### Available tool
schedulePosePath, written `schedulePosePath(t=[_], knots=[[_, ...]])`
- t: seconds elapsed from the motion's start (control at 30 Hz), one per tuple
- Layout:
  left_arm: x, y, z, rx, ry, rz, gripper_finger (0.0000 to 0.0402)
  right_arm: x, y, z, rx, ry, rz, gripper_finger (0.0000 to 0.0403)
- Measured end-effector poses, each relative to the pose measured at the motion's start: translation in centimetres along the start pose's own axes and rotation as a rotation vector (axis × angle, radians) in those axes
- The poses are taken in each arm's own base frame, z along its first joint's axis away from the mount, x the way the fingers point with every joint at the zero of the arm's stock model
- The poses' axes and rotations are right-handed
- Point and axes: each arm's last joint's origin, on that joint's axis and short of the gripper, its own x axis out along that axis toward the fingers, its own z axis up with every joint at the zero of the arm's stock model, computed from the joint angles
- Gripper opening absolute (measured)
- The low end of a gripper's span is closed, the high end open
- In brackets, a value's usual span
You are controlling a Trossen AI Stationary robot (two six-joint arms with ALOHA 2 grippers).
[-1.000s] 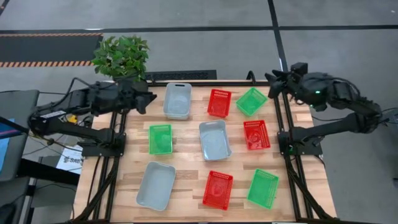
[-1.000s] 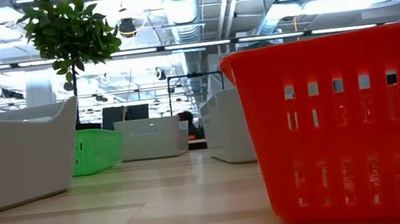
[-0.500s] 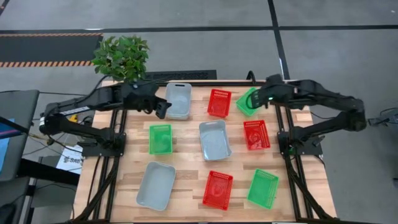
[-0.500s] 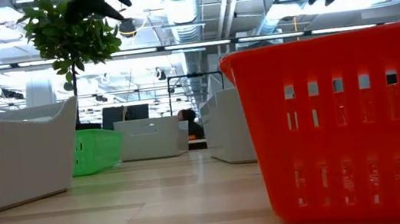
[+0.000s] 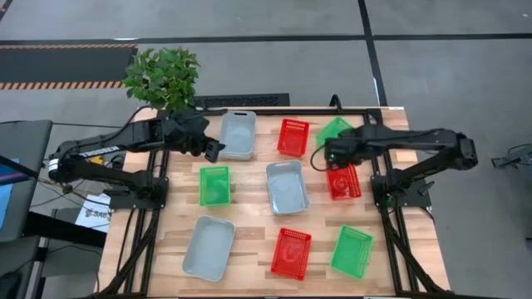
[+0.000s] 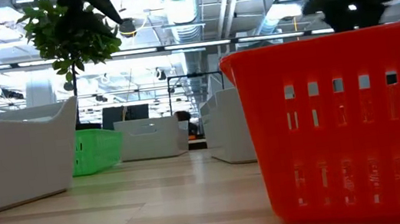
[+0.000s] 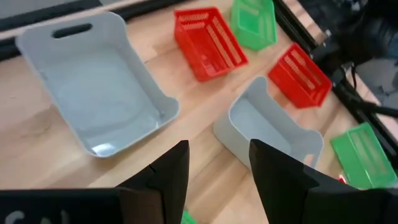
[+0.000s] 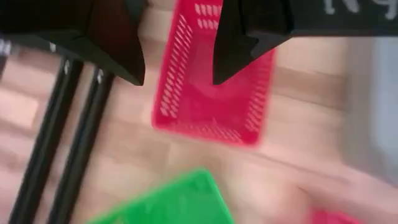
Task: Stack baskets by color
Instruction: Stack the middle right red bin on the top red bin
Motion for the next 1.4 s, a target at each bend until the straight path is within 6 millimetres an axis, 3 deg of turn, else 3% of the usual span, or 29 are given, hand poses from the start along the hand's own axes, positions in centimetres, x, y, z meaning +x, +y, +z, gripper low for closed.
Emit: schedulePosePath(t=[0.27,0.73,0.87,1.17,1.4], knots=[[-1.0,0.1,0.3,-0.02,-0.082,-0.026,0.0155,4.2,-0.5,-2.2,0.08,0.1,-0.034,0.0211],[-1.0,0.1,0.2,-0.024,-0.077,-0.023,0.0155,9.8,-0.8,-3.4,0.165,0.147,-0.012,0.0207],[-1.0,0.1,0.2,-0.023,-0.077,-0.022,0.0155,10.0,-0.8,-3.5,0.164,0.145,-0.007,0.0171],[-1.0,0.1,0.2,-0.022,-0.081,-0.018,0.0155,10.1,-0.7,-3.4,0.134,0.141,0.002,0.0019],[-1.0,0.1,0.2,-0.022,-0.081,-0.017,0.0155,10.0,-0.7,-3.4,0.12,0.139,0.008,0.002]])
